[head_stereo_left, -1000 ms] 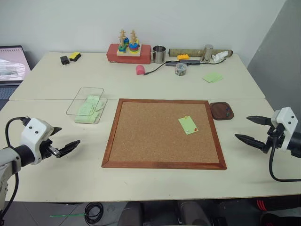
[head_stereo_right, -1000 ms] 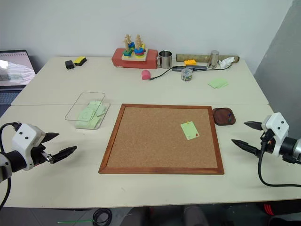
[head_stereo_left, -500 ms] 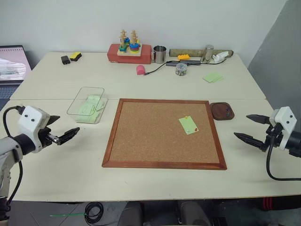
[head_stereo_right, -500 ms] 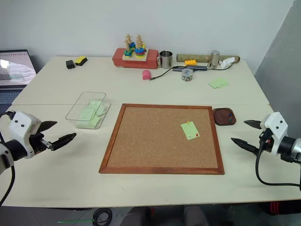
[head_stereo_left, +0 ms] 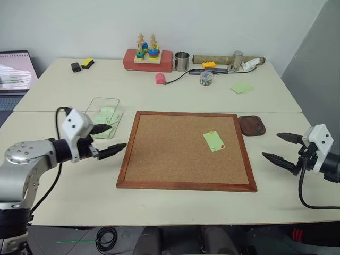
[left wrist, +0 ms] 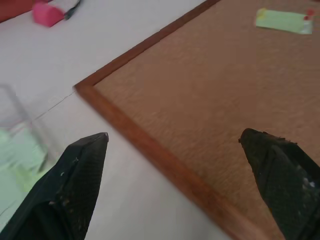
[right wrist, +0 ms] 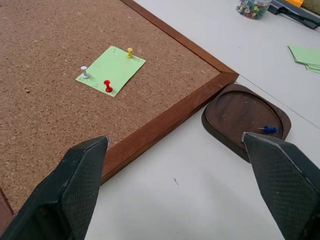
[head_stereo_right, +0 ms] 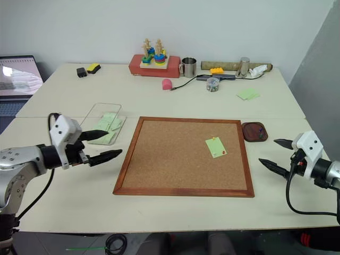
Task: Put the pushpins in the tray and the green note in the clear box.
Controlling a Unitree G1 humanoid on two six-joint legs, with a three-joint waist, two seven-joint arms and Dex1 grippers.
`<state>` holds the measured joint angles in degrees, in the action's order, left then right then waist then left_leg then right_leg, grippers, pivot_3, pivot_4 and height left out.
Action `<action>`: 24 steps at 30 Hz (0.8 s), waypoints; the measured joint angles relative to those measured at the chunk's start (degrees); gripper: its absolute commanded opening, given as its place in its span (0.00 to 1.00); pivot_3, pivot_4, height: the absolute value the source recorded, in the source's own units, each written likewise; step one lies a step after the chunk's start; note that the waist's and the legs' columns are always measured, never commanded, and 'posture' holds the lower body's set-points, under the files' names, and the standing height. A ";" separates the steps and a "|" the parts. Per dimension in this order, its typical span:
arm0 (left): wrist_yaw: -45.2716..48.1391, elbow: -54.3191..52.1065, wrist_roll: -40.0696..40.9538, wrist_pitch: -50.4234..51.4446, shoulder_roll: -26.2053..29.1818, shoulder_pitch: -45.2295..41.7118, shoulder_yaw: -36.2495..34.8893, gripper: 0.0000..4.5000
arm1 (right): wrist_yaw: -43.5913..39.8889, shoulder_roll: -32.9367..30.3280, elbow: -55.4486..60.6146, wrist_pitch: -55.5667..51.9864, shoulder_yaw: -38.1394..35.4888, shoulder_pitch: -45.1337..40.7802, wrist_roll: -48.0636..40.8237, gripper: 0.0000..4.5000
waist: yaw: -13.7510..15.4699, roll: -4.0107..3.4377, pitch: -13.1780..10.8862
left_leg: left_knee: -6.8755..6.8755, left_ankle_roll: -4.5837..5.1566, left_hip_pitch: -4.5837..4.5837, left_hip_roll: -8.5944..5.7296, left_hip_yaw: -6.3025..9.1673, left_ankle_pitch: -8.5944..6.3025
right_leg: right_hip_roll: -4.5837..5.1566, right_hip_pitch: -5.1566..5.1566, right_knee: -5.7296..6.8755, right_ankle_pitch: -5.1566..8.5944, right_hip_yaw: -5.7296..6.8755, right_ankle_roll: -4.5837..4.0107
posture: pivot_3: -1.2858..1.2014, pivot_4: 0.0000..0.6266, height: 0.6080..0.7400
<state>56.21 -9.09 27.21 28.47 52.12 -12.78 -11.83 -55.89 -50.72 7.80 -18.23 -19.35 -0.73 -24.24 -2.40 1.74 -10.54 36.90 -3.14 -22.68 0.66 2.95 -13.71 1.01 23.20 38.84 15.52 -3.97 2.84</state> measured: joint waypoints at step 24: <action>-3.67 20.67 -14.38 -12.68 -26.72 -15.17 23.68 0.01 | 7.86 12.61 -3.57 -12.01 20.79 -24.82 3.28 1.00 | 0.11 0.00 0.01 | 0.13 0.01 -0.06 -0.06 0.11 0.02 | -0.08 0.00 0.04 -0.29 -0.03 -0.11 | 0.52 0.24 1.00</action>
<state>52.54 11.58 12.83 15.79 25.40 -27.95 11.85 -48.03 -38.11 4.23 -30.25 1.43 -25.55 -20.96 -2.29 1.74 -10.52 37.03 -3.13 -22.74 0.60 3.06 -13.69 0.93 23.21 38.87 15.23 -4.00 2.73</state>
